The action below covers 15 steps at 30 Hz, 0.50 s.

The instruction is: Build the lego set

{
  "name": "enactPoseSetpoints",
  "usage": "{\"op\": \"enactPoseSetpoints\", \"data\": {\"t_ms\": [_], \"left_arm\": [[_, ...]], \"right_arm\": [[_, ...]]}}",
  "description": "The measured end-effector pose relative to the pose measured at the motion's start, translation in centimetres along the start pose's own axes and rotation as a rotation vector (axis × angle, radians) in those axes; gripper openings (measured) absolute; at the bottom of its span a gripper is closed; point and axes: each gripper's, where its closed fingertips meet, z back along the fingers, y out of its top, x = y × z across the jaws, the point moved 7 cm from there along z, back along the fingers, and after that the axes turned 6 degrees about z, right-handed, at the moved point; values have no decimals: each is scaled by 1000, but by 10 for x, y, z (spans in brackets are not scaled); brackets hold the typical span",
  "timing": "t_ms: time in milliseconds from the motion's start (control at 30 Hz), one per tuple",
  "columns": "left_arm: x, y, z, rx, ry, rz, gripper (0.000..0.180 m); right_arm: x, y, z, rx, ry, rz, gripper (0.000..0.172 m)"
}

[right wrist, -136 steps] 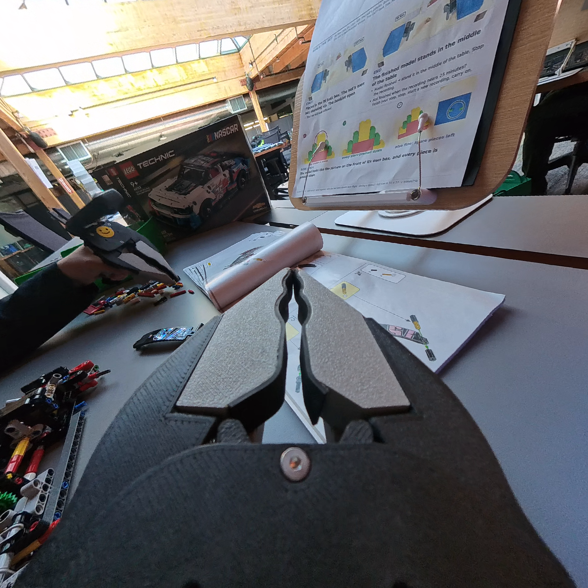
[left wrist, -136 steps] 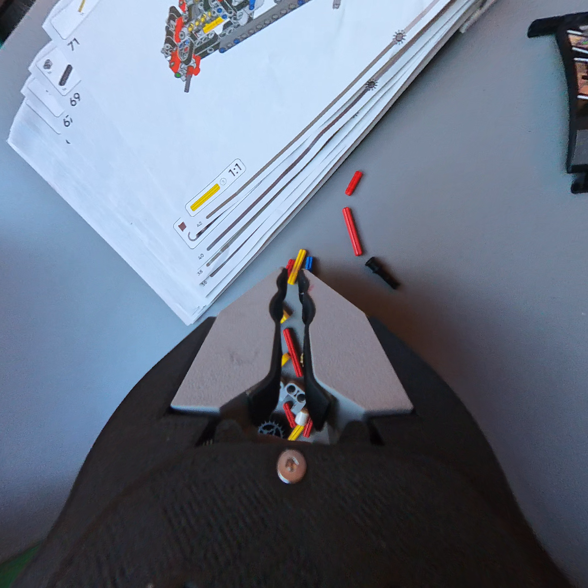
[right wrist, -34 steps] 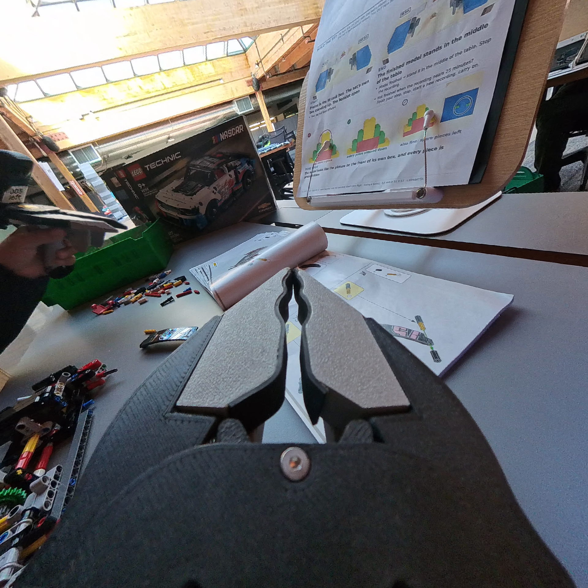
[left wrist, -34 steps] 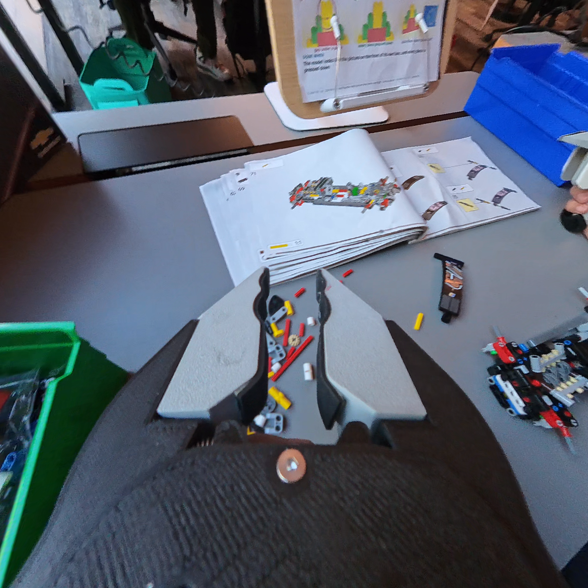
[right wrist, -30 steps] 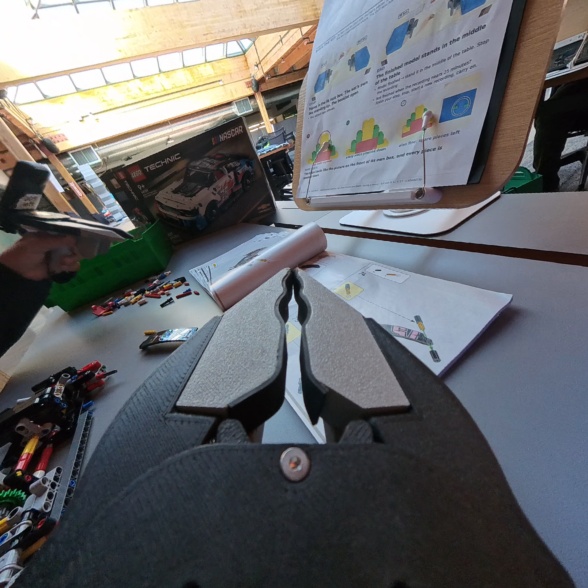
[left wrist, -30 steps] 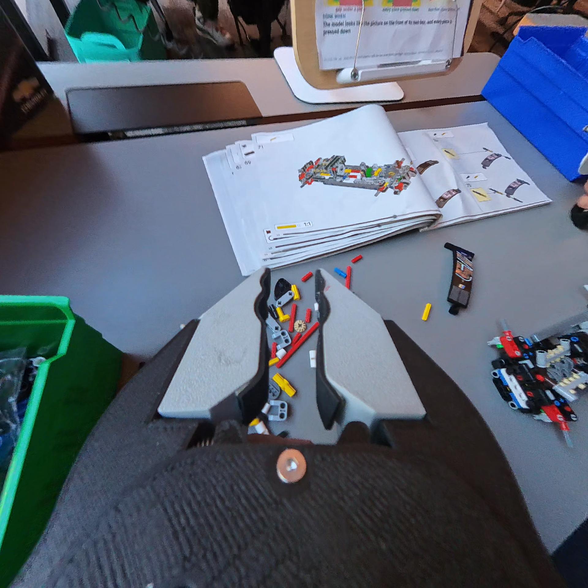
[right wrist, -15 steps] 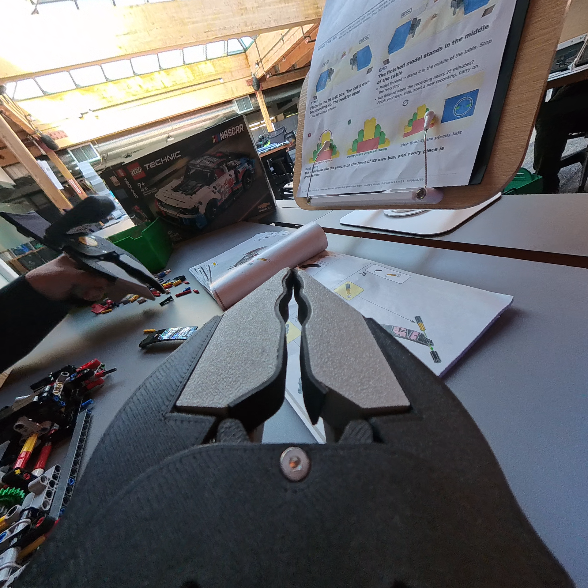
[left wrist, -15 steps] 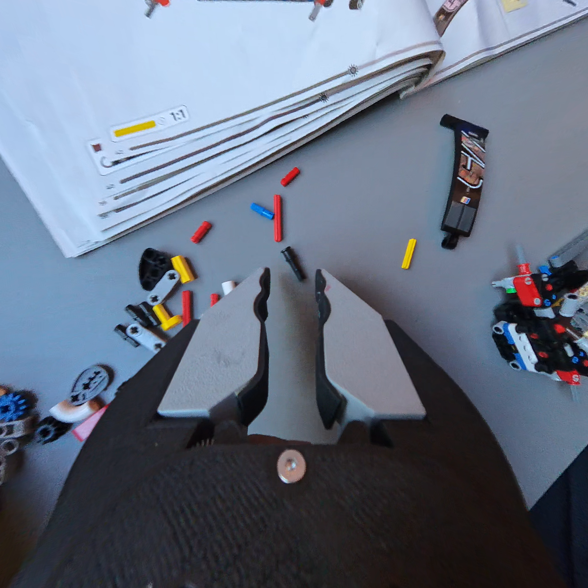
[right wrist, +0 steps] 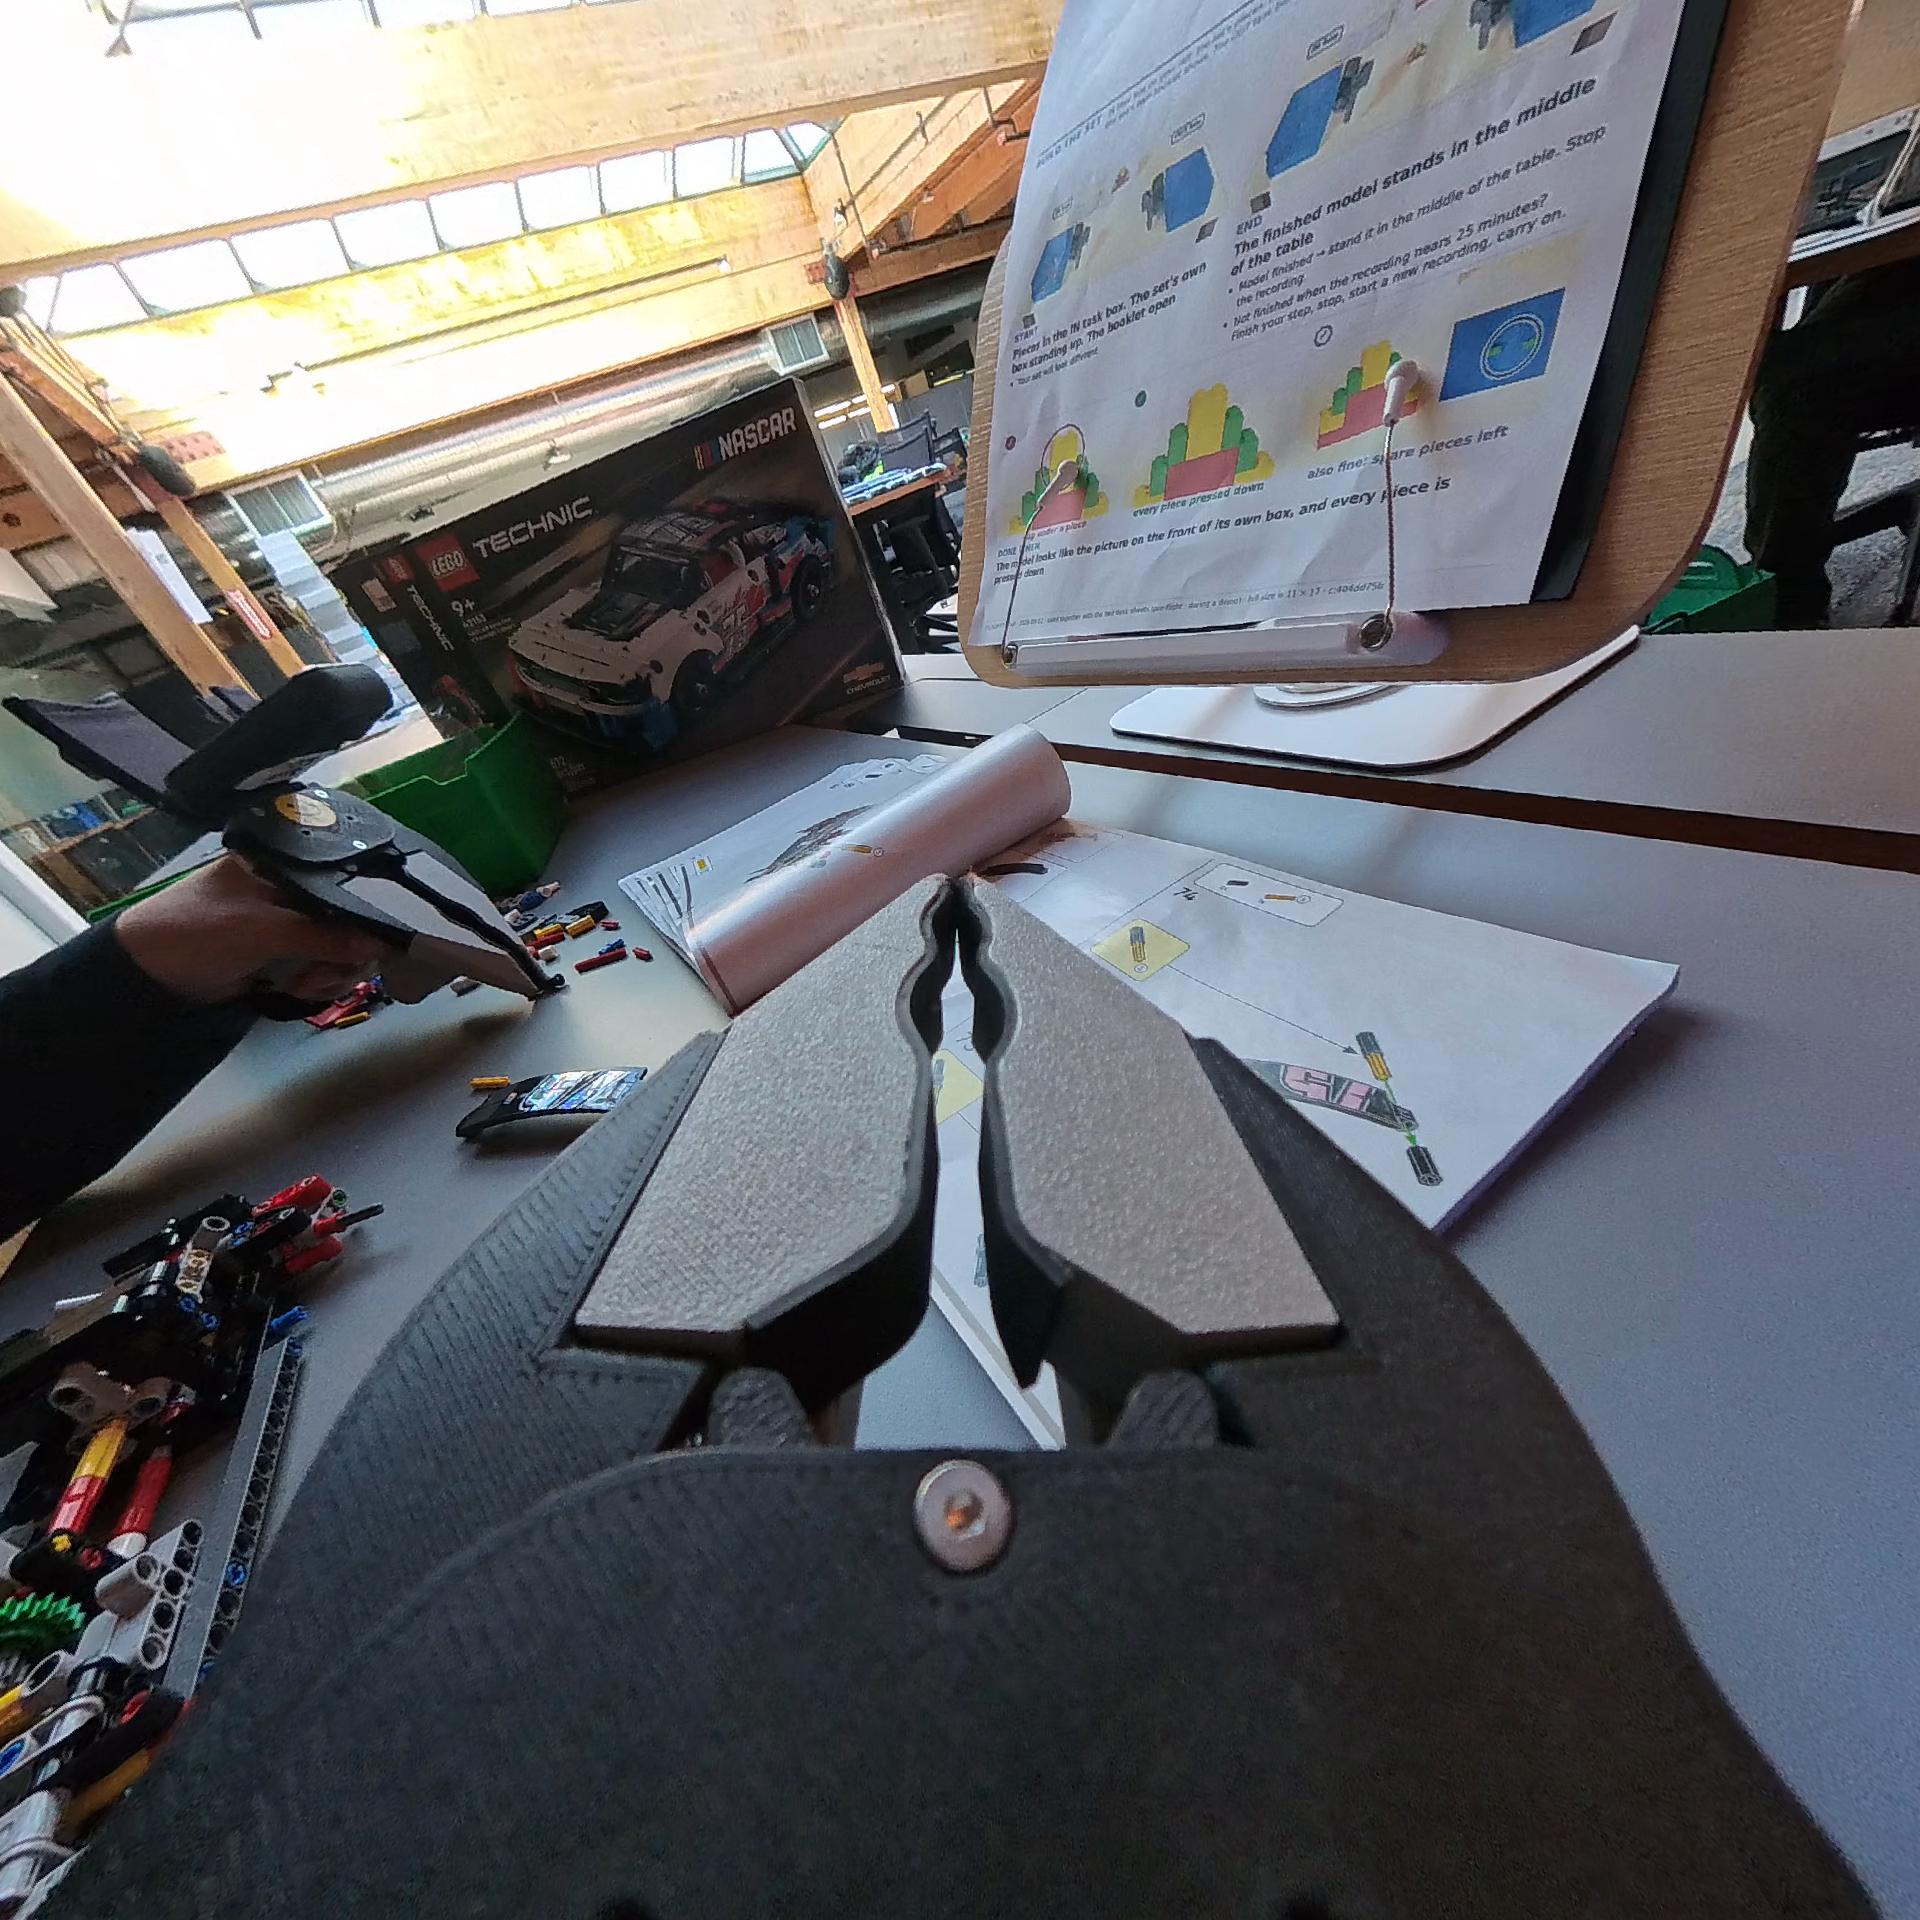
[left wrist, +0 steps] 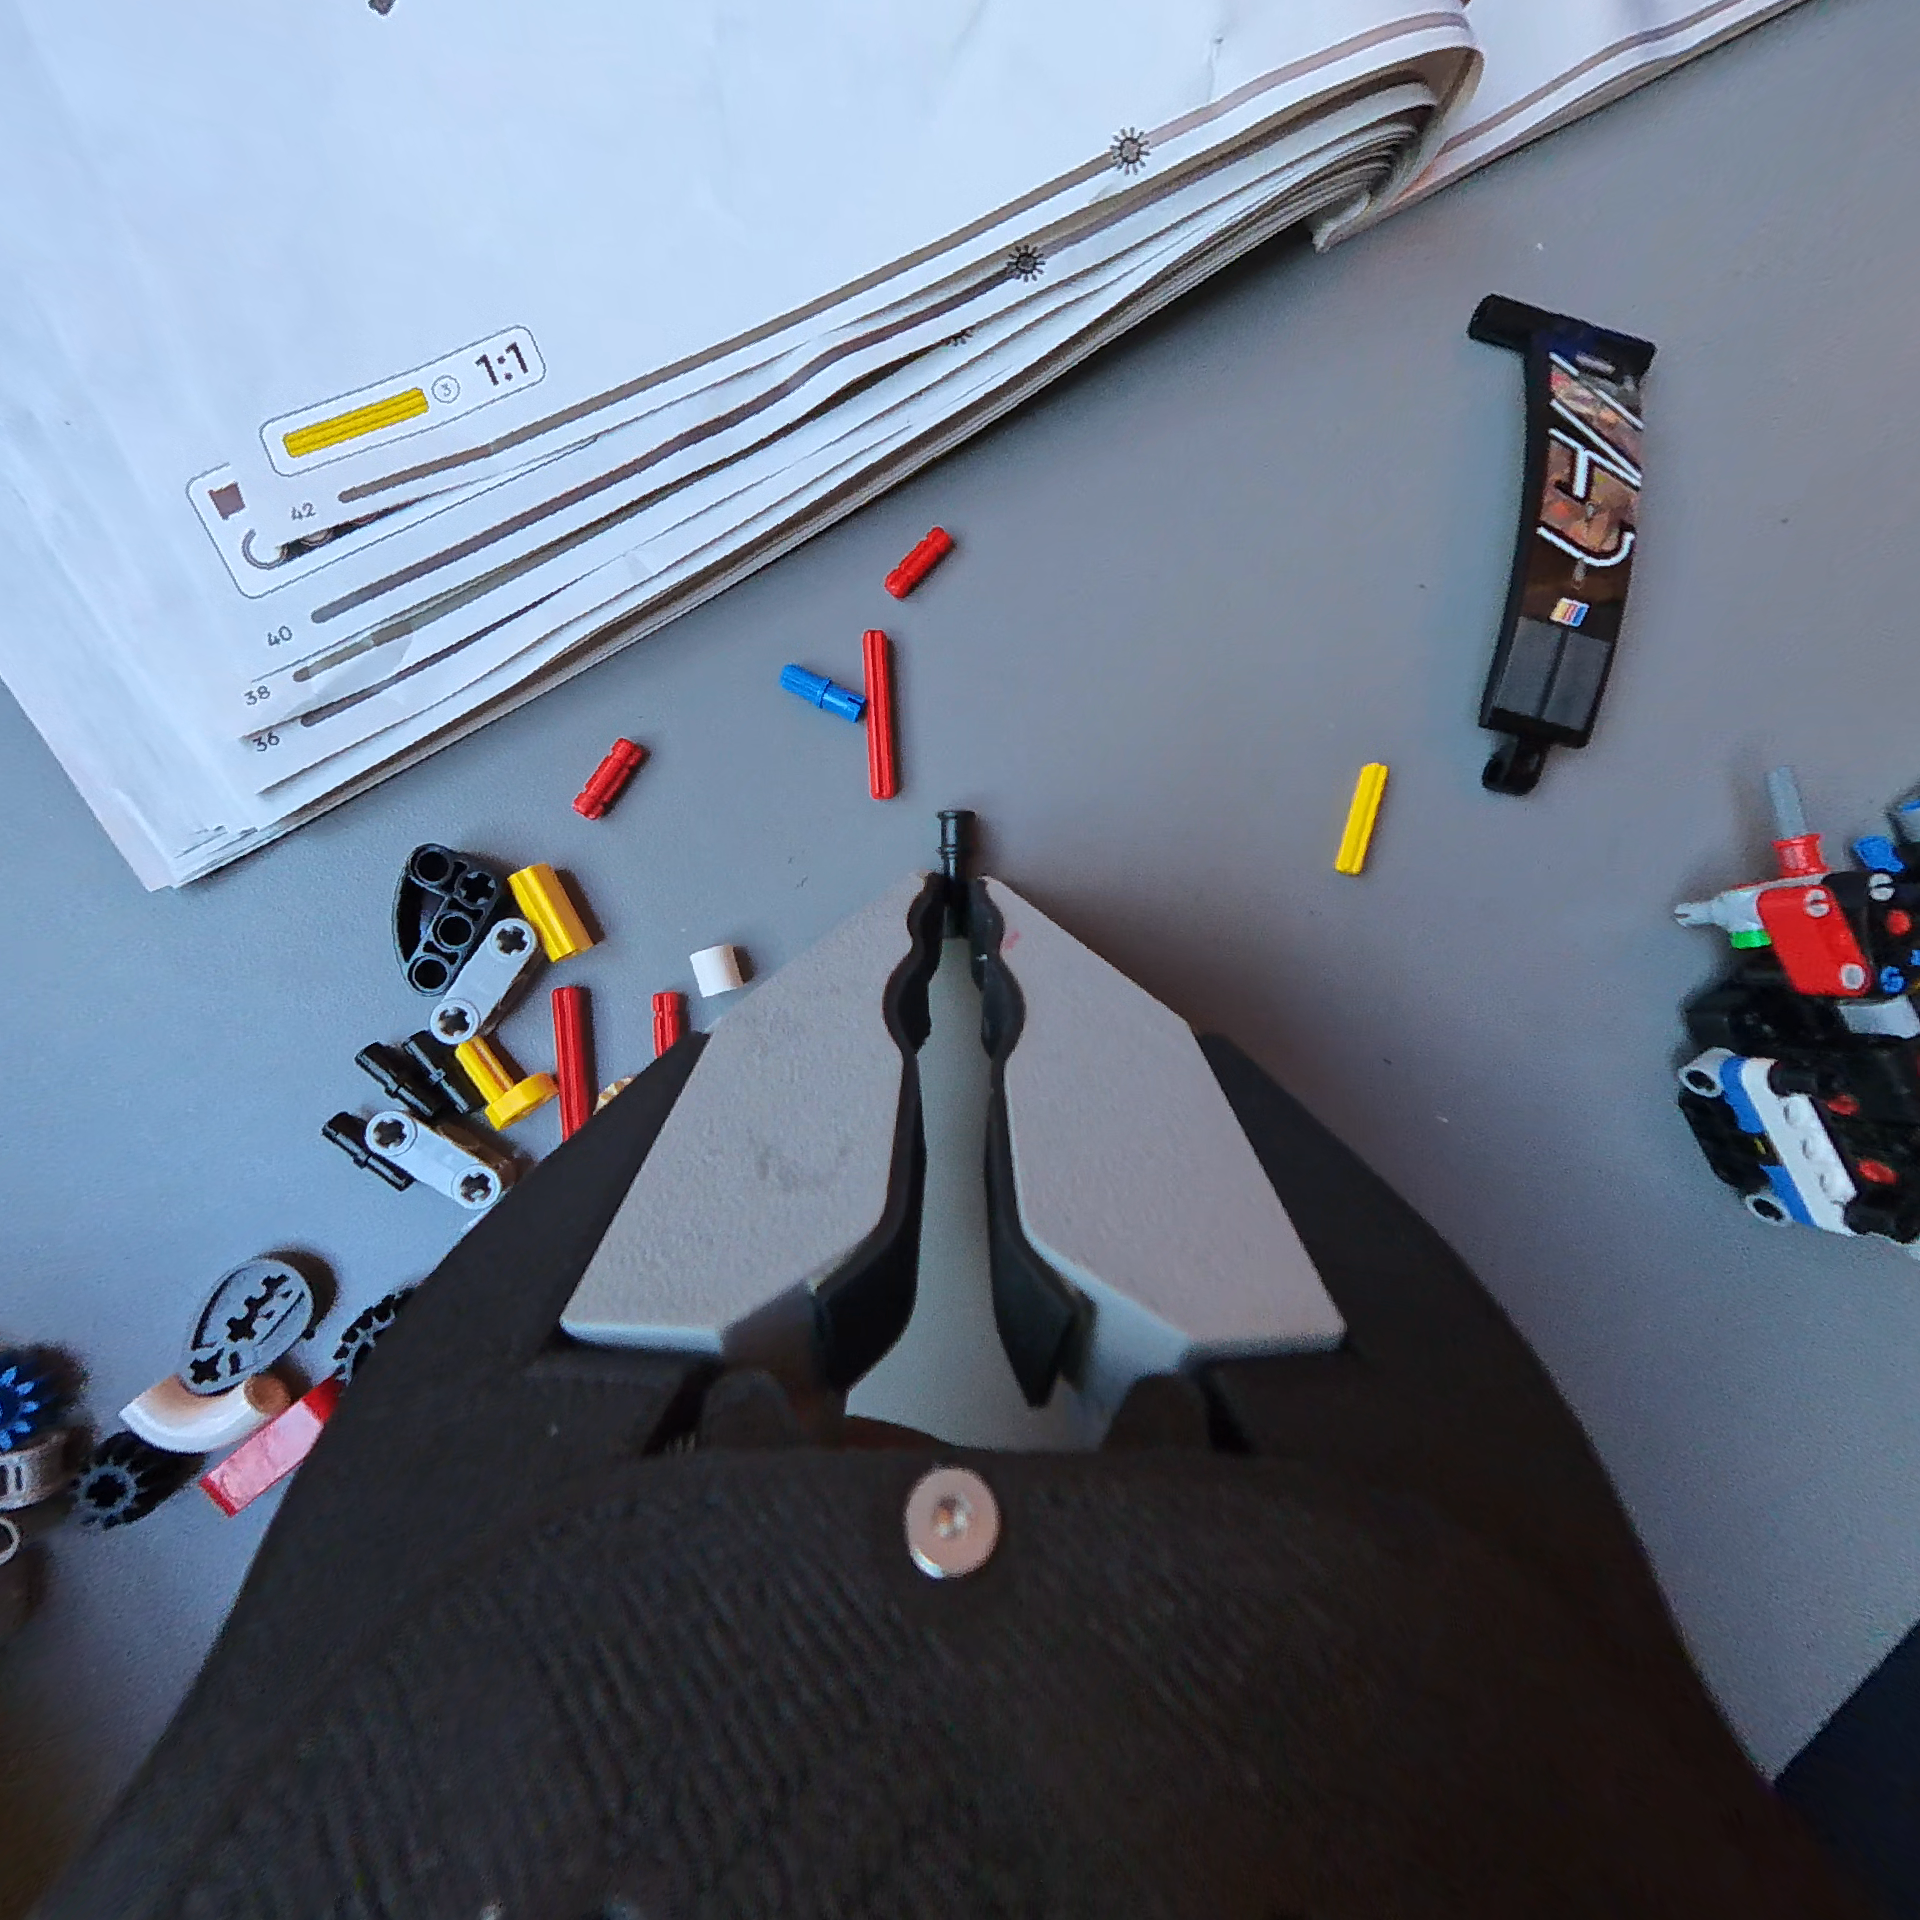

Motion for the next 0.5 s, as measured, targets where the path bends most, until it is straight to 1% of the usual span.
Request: {"op": "enactPoseSetpoints", "data": {"t_ms": [300, 500], "left_arm": [[5, 2, 1, -4, 45, -81, 1], [25, 9, 3, 34, 8, -182, 1]], "right_arm": [[0, 0, 0, -1, 0, 1, 0], [-1, 0, -1, -6, 1, 10, 0]]}}
